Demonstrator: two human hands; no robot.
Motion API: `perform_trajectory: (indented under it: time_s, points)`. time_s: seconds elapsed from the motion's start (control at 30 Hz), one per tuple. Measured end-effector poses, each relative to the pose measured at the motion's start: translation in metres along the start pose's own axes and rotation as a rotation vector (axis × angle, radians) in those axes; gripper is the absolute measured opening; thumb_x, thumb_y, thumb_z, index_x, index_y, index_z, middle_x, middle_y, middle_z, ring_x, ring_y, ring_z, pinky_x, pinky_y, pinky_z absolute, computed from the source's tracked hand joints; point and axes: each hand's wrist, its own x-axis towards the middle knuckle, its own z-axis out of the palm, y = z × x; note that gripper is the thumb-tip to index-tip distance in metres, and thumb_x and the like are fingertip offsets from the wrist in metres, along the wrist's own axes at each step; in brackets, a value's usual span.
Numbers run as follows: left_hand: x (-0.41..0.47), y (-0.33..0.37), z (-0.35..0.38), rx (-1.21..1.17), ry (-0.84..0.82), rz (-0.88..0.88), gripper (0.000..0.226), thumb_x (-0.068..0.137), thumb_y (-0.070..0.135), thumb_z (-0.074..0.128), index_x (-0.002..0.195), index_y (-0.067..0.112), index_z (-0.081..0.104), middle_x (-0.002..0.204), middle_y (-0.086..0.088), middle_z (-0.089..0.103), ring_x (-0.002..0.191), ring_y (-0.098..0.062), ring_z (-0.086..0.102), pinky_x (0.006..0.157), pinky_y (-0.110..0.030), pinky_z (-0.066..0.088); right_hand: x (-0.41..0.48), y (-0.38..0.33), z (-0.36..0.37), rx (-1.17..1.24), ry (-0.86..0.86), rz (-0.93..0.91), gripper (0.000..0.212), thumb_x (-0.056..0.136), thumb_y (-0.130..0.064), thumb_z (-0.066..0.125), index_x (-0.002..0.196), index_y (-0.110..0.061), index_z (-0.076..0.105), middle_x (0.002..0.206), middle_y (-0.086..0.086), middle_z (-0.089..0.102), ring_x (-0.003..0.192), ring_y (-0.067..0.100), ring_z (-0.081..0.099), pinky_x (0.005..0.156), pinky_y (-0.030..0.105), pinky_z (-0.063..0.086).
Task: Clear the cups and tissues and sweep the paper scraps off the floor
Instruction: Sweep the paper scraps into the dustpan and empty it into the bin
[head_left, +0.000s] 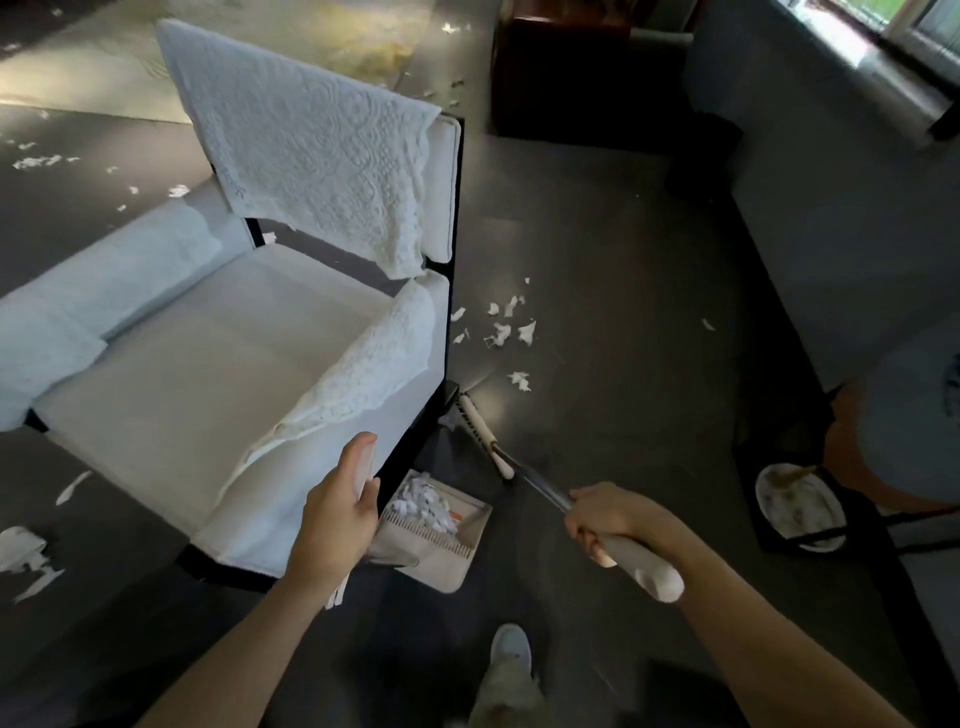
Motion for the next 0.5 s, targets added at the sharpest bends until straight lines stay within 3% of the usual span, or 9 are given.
perform_trajectory:
  time_s: [0.03, 0.1, 0.17, 0.23, 0.37, 0.43, 0.5]
  points:
    - [0.011, 0.005, 0.005, 0.009, 0.002, -0.001, 0.04, 0.095, 0.014, 0.049, 0.13, 0.031, 0.04, 0.09, 0.0, 0.067, 0.067, -0.01, 0.06, 0.061, -0.028, 0.044, 0.013, -0.011, -0.007, -0.11, 0.02, -0.01, 0.033, 0.081, -0.002, 0.053, 0.114, 0.0, 0.061, 0.067, 0.006, 0.055, 0.048, 0.014, 0.053, 0.045, 0.021, 0.044]
    - [0.031, 0.013, 0.015, -0.005, 0.003, -0.006, 0.042, 0.095, 0.013, 0.049, 0.134, 0.027, 0.04, 0.117, -0.002, 0.065, 0.092, -0.019, 0.065, 0.074, -0.026, 0.041, 0.039, -0.03, -0.02, -0.344, 0.066, -0.018, 0.022, 0.08, -0.01, 0.055, 0.099, -0.004, 0.065, 0.083, 0.008, 0.061, 0.069, 0.02, 0.059, 0.061, 0.025, 0.046]
    - [0.05, 0.02, 0.024, -0.008, -0.014, -0.016, 0.045, 0.096, 0.011, 0.049, 0.137, 0.024, 0.038, 0.134, -0.001, 0.055, 0.114, -0.026, 0.058, 0.089, -0.029, 0.043, 0.065, -0.042, -0.031, -0.47, 0.073, -0.031, 0.016, 0.08, -0.013, 0.055, 0.092, -0.006, 0.064, 0.087, 0.008, 0.063, 0.074, 0.021, 0.059, 0.058, 0.024, 0.045]
    - [0.067, 0.025, 0.032, 0.002, -0.009, -0.018, 0.046, 0.096, 0.011, 0.048, 0.139, 0.024, 0.037, 0.14, 0.001, 0.049, 0.126, -0.023, 0.049, 0.098, -0.028, 0.038, 0.082, -0.052, -0.035, -0.559, 0.051, -0.039, 0.024, 0.081, -0.013, 0.055, 0.101, -0.004, 0.065, 0.094, 0.01, 0.066, 0.076, 0.022, 0.06, 0.053, 0.023, 0.043]
    - [0.097, 0.032, 0.042, 0.033, 0.035, -0.031, 0.046, 0.096, 0.01, 0.048, 0.138, 0.024, 0.038, 0.138, -0.001, 0.051, 0.127, -0.024, 0.048, 0.096, -0.028, 0.035, 0.1, -0.057, -0.032, -0.695, 0.004, -0.059, 0.031, 0.087, -0.015, 0.049, 0.113, -0.005, 0.06, 0.114, 0.012, 0.064, 0.095, 0.025, 0.061, 0.071, 0.026, 0.042]
    - [0.107, 0.034, 0.044, 0.023, 0.044, -0.053, 0.046, 0.095, 0.011, 0.049, 0.138, 0.025, 0.038, 0.135, -0.003, 0.054, 0.123, -0.027, 0.05, 0.091, -0.028, 0.036, 0.098, -0.056, -0.029, -0.787, -0.05, -0.036, 0.023, 0.088, -0.014, 0.049, 0.103, -0.005, 0.063, 0.107, 0.01, 0.067, 0.102, 0.024, 0.064, 0.073, 0.027, 0.043]
    - [0.114, 0.036, 0.046, 0.015, 0.037, -0.066, 0.046, 0.095, 0.011, 0.049, 0.137, 0.027, 0.038, 0.133, -0.003, 0.055, 0.121, -0.027, 0.052, 0.089, -0.029, 0.037, 0.09, -0.053, -0.028, -0.856, -0.12, -0.009, 0.012, 0.086, -0.012, 0.052, 0.084, -0.009, 0.064, 0.08, 0.003, 0.065, 0.096, 0.021, 0.066, 0.069, 0.026, 0.044]
